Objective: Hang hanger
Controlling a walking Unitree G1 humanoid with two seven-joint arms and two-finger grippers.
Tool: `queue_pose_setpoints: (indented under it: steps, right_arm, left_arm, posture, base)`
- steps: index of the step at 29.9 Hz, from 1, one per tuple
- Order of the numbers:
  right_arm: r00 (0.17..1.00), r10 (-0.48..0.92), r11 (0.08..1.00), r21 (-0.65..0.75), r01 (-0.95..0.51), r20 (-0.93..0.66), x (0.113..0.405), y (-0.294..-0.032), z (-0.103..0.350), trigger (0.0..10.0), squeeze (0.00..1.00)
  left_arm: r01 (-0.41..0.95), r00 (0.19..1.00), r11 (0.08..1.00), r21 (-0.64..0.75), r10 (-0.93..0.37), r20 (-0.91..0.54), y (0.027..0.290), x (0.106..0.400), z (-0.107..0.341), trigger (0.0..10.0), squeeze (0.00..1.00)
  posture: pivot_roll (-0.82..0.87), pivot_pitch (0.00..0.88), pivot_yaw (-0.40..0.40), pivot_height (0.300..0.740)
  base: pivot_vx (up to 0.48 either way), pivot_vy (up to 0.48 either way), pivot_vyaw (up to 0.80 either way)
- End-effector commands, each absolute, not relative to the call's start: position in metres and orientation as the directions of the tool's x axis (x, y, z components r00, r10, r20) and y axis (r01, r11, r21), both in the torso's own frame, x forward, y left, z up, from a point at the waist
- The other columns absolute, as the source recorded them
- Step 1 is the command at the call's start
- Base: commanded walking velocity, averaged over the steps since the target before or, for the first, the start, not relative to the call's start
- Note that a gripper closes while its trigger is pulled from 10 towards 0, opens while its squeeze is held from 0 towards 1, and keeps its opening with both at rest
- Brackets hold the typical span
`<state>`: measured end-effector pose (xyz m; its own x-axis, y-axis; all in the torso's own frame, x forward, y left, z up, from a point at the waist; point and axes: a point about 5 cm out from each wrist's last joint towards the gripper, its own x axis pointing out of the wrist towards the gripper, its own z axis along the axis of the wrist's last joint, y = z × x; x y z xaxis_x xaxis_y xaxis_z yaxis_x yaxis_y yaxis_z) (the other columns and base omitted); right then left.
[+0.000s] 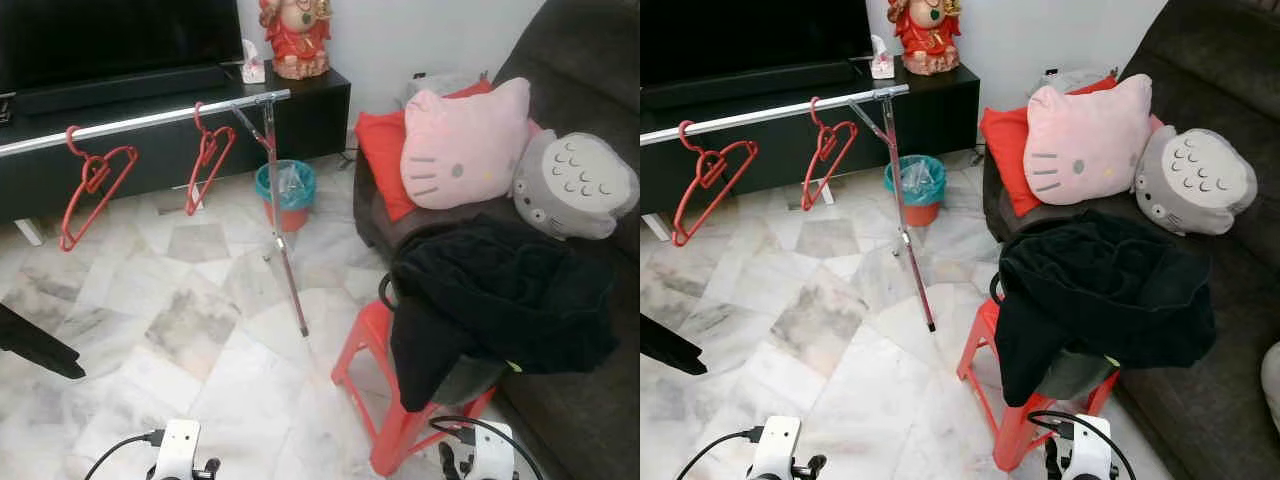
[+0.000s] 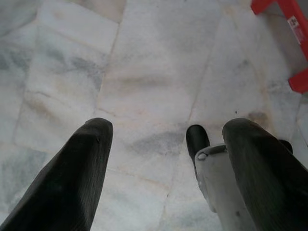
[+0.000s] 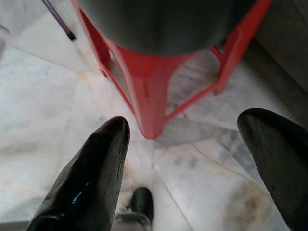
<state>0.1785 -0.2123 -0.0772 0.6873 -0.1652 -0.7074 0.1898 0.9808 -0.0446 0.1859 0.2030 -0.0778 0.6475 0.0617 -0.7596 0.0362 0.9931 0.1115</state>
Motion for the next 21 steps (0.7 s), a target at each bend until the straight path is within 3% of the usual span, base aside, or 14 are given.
queue_pose_setpoints:
  steps: [1,11,17,21]
  right_arm:
    - [0.701,-0.178,0.974,-0.024,0.223,-0.69,0.18,-0.209,-0.076,10.0,0.0]
    - [0.699,-0.17,0.976,-0.022,0.215,-0.695,0.177,-0.206,-0.078,10.0,0.0]
    - [0.697,-0.2,0.968,-0.028,0.251,-0.688,0.177,-0.216,-0.076,10.0,0.0]
    - [0.693,-0.192,0.967,-0.013,0.255,-0.694,0.175,-0.213,-0.077,10.0,0.0]
  left_arm:
    - [0.074,0.644,0.99,0.116,0.041,-0.764,0.202,0.191,-0.076,10.0,0.0]
    - [0.078,0.701,0.988,0.132,0.04,-0.712,0.201,0.222,-0.059,10.0,0.0]
    - [0.105,0.683,0.988,0.114,0.012,-0.731,0.189,0.213,-0.066,10.0,0.0]
    - [0.095,0.678,0.989,0.115,0.02,-0.735,0.192,0.209,-0.068,10.0,0.0]
  posture:
    - [-0.03,0.0,0.052,0.74]
    - [-0.08,0.0,0.008,0.74]
    - [-0.09,0.0,0.021,0.74]
    - [-0.08,0.0,0.015,0.74]
  base:
    - [0.0,0.0,0.0]
    - [0.0,0.0,0.0]
    - [0.0,0.0,0.0]
    - [0.0,-0.259,0.0]
